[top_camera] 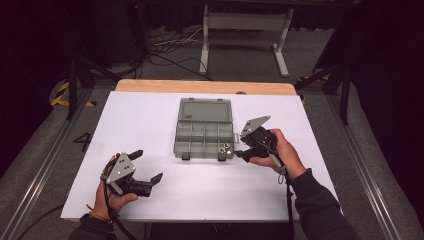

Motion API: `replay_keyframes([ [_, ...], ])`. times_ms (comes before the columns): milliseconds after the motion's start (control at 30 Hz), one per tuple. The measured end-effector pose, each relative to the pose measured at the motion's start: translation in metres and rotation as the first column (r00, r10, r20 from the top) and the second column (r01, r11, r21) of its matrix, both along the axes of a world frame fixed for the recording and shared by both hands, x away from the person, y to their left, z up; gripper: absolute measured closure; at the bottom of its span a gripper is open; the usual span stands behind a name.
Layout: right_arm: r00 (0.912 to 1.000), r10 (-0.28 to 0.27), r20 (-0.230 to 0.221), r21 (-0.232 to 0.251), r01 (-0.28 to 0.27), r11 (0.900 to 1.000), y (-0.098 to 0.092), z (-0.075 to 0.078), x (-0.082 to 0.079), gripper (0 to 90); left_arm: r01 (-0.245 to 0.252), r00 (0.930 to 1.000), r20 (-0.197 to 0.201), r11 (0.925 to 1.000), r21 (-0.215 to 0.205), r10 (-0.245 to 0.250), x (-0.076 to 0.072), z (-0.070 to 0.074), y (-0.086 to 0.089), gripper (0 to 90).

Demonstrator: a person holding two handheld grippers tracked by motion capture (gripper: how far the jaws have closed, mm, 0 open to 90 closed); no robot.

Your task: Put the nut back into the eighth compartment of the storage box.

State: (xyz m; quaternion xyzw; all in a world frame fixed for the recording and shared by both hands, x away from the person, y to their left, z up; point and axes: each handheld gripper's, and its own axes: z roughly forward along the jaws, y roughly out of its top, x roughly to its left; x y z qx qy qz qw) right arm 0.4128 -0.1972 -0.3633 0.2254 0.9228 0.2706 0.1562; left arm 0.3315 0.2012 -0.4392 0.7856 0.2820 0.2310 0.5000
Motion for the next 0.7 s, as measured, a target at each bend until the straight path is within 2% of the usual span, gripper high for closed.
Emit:
replay_keyframes([
  [267,0.9997,-0.006,0.022,0.019,0.006,1.000,-0.008,-0.002,-0.004,39.9,-0.002,1.0000,-0.001,1.0000,0.000,0.002,0.000,0.000,0.000,2.4],
  [400,0.9987,-0.015,0.049,0.025,0.014,1.000,-0.012,-0.004,-0.007,35.0,0.001,1.0000,-0.003,1.0000,0.003,-0.001,0.000,0.000,0.000,2.4],
  [700,0.9938,-0.035,0.105,0.071,0.028,0.997,-0.026,-0.009,-0.013,26.8,0.002,1.0000,-0.007,1.0000,0.003,-0.002,0.000,-0.001,0.000,2.4],
])
